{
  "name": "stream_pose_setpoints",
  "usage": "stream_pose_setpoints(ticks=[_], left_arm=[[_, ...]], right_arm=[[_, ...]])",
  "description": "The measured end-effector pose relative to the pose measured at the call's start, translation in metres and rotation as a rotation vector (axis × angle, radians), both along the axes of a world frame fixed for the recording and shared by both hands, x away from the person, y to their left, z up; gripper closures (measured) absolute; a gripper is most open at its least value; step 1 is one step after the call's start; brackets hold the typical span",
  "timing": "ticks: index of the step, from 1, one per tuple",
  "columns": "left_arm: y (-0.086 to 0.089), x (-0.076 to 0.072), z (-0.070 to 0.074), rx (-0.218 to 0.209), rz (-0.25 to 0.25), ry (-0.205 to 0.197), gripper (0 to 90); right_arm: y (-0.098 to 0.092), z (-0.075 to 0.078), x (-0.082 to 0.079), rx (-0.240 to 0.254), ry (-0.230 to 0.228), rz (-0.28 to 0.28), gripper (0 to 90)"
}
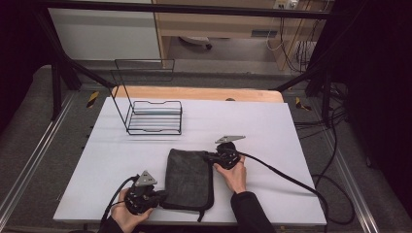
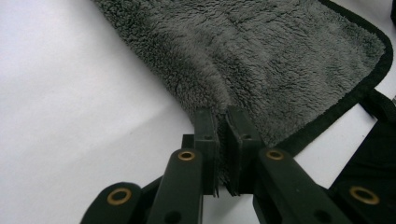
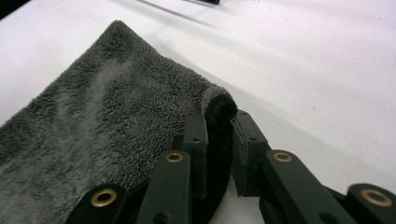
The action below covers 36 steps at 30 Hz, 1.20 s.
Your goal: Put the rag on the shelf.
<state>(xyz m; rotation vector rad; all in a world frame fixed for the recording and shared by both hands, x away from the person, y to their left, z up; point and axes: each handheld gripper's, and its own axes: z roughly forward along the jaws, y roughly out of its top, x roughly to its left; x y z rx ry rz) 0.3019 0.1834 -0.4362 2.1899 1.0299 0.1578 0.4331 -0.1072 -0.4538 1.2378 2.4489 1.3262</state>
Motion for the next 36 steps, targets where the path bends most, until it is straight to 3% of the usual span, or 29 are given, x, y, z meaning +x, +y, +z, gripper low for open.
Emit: stream_pose_setpoints(ticks=[3,5,7,9,10,12,16,23,27,33,36], left_arm=[[0.001,0.001,0.000,-0.002,-0.002,-0.002,83.0],[0.001,0.001,0.000,-0.002,-0.008,-0.011,79.8],[0.006,0.002,0.005,0.005,-0.024,-0.041,76.0],[0.008,0.002,0.008,0.001,-0.025,-0.049,68.5],[0.014,0.006,0.011,-0.025,-0.024,-0.067,65.2],[0.017,0.008,0.012,-0.028,-0.028,-0.074,55.2],[0.029,0.023,0.020,-0.058,-0.002,-0.099,44.2],[0.034,0.043,0.025,-0.057,0.000,-0.120,22.3],[0.025,0.063,0.024,-0.033,0.014,-0.094,13.6],[0.013,0.082,0.025,-0.047,0.034,-0.103,10.9],[0.008,0.093,0.027,-0.020,0.053,-0.109,10.9]], right_arm=[[-0.001,0.002,0.000,-0.013,-0.018,0.001,70.9],[-0.003,0.006,-0.002,-0.022,-0.058,0.002,62.3],[-0.007,0.011,-0.005,-0.010,-0.086,0.005,53.1],[-0.013,0.017,-0.007,0.010,-0.092,0.005,42.8],[-0.016,0.020,-0.009,0.003,-0.102,0.014,38.9],[-0.021,0.023,-0.014,-0.001,-0.117,0.017,28.9],[-0.032,0.027,-0.024,-0.002,-0.133,0.028,16.8],[-0.044,0.024,-0.036,0.003,-0.104,0.036,5.2],[-0.050,0.020,-0.041,0.013,-0.095,0.017,3.2],[-0.057,0.014,-0.048,0.015,-0.079,0.011,2.6],[-0.059,0.014,-0.049,0.010,-0.082,0.012,2.2]])
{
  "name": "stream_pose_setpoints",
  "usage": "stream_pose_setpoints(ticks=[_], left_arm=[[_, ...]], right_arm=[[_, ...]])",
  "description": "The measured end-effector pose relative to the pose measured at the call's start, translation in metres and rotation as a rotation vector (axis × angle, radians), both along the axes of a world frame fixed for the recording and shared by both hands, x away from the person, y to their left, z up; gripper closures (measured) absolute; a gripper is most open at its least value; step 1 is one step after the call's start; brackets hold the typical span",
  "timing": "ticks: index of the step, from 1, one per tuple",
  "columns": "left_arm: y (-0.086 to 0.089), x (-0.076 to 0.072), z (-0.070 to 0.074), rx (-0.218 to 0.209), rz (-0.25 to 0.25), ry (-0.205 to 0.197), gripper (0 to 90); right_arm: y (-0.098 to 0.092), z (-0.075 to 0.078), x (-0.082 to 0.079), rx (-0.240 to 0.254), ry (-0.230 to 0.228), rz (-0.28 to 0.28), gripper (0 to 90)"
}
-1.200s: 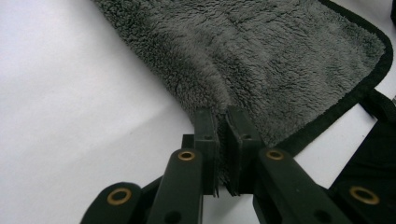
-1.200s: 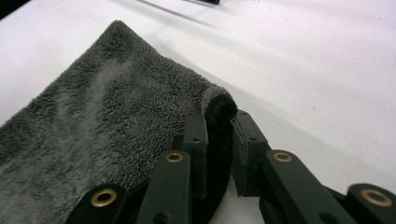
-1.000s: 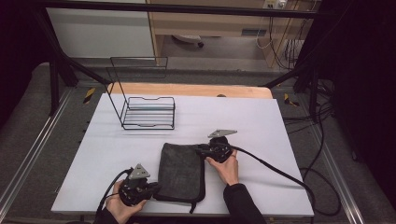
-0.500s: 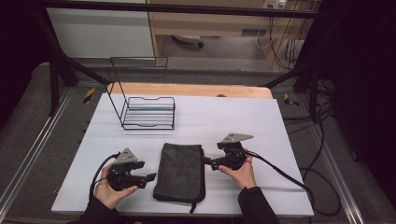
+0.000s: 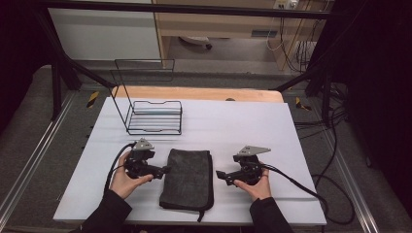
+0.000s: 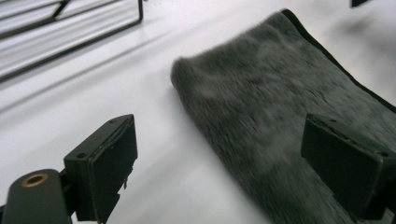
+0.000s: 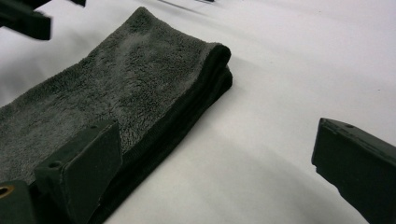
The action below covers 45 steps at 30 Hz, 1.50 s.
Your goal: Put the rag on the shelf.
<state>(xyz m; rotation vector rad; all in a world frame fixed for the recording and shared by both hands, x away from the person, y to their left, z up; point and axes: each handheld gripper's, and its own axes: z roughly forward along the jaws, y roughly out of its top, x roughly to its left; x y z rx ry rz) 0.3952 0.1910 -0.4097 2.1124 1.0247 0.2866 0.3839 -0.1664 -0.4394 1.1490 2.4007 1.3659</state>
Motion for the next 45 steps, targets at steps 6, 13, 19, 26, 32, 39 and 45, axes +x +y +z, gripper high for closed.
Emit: stream_pose_setpoints(ticks=[6,13,19,26,32,39,45], left_arm=[[-0.007,0.022,-0.004,0.004,0.053,0.001,15.2],[-0.012,0.039,-0.018,0.056,0.108,0.020,27.5],[-0.017,0.043,-0.028,0.036,0.082,0.081,41.4],[-0.017,0.042,-0.032,-0.014,0.074,0.122,60.0],[-0.019,0.039,-0.032,-0.025,0.057,0.127,71.4],[-0.021,0.038,-0.033,-0.023,0.048,0.129,76.5],[-0.023,0.037,-0.033,-0.005,0.048,0.108,76.8]], right_arm=[[-0.001,0.001,-0.002,0.004,-0.002,-0.001,2.1],[0.000,-0.001,-0.002,-0.002,0.005,0.003,2.5],[0.001,-0.003,-0.002,-0.015,0.012,-0.001,2.4],[0.003,-0.006,-0.002,-0.010,0.021,-0.002,3.0],[0.003,-0.004,-0.001,0.005,0.013,-0.017,4.3],[0.004,-0.001,0.006,0.008,0.028,-0.044,6.2],[0.018,0.006,0.016,0.015,0.025,-0.067,12.4]])
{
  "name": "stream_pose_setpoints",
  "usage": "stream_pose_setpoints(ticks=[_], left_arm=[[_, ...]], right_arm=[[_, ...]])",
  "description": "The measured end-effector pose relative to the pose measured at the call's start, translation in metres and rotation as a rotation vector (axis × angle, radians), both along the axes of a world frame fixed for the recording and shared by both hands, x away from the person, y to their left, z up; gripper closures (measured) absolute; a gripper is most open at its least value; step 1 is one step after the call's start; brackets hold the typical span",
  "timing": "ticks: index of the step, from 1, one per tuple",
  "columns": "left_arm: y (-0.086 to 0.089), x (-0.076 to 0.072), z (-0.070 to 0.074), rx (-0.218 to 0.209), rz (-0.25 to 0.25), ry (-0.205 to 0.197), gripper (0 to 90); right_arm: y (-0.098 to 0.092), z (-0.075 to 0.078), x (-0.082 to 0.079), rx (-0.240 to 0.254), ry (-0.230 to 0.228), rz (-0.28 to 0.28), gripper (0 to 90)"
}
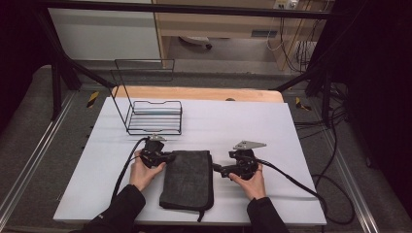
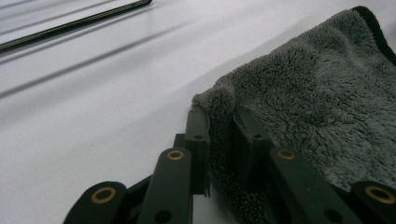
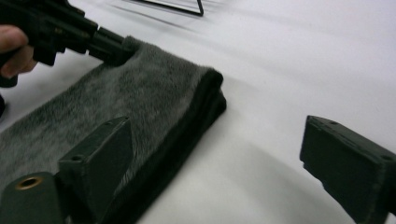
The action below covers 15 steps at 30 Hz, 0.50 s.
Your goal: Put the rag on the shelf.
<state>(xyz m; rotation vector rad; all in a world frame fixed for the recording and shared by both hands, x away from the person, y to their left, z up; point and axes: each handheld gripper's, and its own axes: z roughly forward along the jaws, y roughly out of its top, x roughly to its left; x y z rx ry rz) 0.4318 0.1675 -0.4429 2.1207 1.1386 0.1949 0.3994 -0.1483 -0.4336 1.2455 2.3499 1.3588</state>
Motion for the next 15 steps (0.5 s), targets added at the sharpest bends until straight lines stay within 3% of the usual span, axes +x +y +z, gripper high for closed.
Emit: stream_pose_setpoints(ticks=[6,12,15], left_arm=[[0.000,-0.001,0.000,0.011,-0.015,-0.017,76.8],[0.000,-0.001,-0.001,0.007,-0.022,-0.020,76.8],[0.001,0.000,-0.001,0.004,-0.026,-0.018,76.8]], right_arm=[[0.030,-0.001,0.023,-0.014,0.017,-0.028,25.6],[0.041,-0.014,0.034,-0.071,0.043,-0.047,41.0],[0.042,-0.017,0.034,-0.087,0.058,-0.045,43.7]])
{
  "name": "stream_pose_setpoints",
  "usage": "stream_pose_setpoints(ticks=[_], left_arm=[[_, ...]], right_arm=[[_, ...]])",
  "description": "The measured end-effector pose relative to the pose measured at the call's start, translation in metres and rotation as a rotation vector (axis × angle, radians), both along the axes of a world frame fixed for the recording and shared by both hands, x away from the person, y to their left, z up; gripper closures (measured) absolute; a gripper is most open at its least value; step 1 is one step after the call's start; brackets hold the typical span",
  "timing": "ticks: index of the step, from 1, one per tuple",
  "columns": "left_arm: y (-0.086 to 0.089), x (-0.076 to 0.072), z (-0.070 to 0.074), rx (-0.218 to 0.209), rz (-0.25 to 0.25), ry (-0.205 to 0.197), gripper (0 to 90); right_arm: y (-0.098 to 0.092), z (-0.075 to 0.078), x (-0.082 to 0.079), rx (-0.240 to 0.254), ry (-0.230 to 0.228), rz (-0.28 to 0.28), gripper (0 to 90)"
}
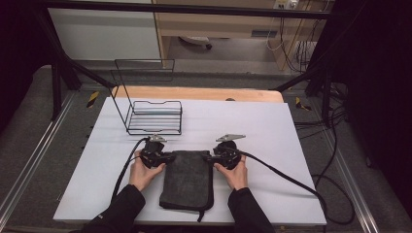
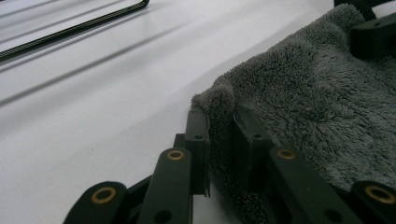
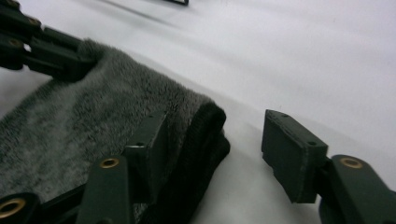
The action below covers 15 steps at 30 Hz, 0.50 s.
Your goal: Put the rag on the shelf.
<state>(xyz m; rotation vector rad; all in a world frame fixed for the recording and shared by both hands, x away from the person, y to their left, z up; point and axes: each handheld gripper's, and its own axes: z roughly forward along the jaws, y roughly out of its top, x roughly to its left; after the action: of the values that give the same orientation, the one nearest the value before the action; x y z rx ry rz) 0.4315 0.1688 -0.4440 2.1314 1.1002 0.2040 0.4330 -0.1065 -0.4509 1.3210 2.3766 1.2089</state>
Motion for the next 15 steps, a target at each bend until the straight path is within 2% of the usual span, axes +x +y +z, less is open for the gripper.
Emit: stream_pose_setpoints(ticks=[1,3,13,15], left_arm=[[0.0000,-0.0001,-0.0004,-0.007,0.003,0.000,76.8],[0.0002,-0.0003,-0.0006,-0.007,0.002,-0.002,76.8],[0.0006,0.0000,-0.0007,-0.009,-0.006,-0.006,76.8],[0.0016,0.0006,-0.0005,-0.008,-0.011,0.000,76.9]], right_arm=[[0.0002,-0.0002,-0.0016,-0.002,-0.002,0.013,49.3],[0.0006,0.0003,-0.0025,0.005,0.004,0.020,54.4],[0.0025,-0.0024,-0.0031,0.044,0.069,0.009,67.5],[0.0022,-0.0017,-0.0017,0.058,0.102,0.003,71.4]])
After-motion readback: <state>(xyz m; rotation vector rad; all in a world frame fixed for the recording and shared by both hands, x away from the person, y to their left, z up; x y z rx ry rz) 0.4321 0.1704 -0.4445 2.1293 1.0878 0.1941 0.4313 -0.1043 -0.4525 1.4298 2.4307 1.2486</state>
